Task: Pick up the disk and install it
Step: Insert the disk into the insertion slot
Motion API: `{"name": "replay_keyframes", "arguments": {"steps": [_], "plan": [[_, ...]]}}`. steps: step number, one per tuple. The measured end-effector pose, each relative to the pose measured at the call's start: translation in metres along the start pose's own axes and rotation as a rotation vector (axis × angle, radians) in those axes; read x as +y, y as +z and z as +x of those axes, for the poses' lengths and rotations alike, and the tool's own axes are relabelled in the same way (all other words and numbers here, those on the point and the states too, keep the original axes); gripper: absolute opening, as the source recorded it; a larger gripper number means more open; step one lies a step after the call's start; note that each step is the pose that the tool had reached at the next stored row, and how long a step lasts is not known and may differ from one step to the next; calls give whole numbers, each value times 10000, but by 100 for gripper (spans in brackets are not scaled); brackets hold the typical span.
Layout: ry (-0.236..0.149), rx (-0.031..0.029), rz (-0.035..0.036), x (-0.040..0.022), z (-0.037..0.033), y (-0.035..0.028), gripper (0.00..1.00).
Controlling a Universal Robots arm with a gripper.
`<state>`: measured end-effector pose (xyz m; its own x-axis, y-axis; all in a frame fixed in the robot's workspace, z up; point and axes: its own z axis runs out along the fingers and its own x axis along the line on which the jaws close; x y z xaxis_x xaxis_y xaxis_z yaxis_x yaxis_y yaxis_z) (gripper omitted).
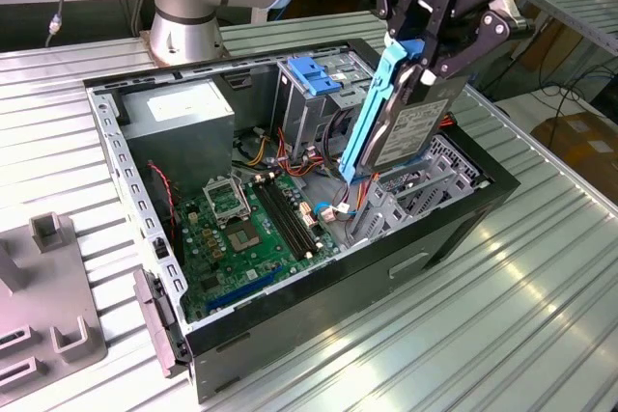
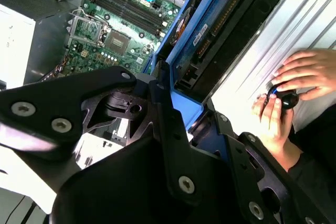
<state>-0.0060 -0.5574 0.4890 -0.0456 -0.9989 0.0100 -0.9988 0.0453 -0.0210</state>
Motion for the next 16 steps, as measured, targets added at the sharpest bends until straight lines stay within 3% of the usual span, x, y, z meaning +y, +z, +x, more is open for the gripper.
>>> {"name": "replay_keyframes", "arguments": {"steps": [8, 16], "plan": [[-1, -4, 0, -251, 12, 22, 37], [-15, -2, 0, -392, 13, 73, 37]]}}
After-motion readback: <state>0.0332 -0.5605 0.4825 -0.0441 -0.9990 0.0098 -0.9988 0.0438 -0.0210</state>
